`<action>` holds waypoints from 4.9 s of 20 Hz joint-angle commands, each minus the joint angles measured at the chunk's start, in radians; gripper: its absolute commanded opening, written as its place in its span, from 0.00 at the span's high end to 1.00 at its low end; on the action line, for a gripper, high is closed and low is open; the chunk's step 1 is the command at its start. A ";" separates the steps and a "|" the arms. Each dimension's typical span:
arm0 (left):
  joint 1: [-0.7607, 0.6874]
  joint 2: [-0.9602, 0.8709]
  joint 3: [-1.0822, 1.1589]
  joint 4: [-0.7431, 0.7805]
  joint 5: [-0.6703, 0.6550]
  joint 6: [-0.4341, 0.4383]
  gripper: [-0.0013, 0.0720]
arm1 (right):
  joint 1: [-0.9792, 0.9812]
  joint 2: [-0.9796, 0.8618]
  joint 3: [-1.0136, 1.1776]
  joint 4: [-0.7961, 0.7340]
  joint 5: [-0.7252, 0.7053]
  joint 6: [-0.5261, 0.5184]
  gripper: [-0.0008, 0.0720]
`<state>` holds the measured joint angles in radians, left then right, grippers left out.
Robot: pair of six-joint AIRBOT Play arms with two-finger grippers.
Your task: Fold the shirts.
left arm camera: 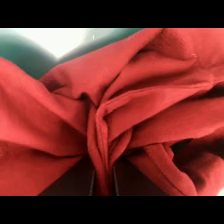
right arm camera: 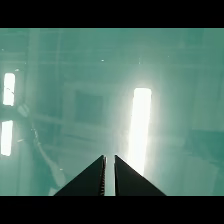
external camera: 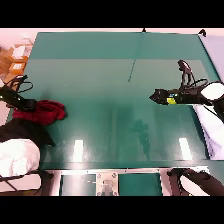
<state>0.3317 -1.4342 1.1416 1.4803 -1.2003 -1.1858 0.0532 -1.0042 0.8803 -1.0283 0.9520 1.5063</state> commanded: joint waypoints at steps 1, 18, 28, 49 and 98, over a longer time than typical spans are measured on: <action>-0.021 -0.006 0.094 -0.012 -0.076 -0.023 0.95 | -0.002 0.000 0.003 0.000 0.002 0.004 0.88; -0.911 -0.051 0.353 -0.447 0.184 -0.253 0.94 | -0.312 0.011 0.206 -0.003 0.358 0.000 0.86; -0.677 -0.148 0.438 -0.504 -0.298 -0.307 0.02 | -0.313 -0.002 -0.072 -0.003 0.277 -0.068 0.30; -0.948 -0.020 -0.332 -0.879 0.431 -0.085 0.03 | -0.260 -0.529 0.026 0.251 0.070 -0.289 0.84; -0.344 -0.197 0.325 -0.368 0.111 -0.072 0.95 | -0.189 -0.725 0.671 0.182 -0.035 -0.066 0.97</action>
<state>-0.0132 -1.4757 1.5013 1.1378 -1.1458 -1.2793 -0.1612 -1.5749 1.5585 -0.8497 0.9222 1.4113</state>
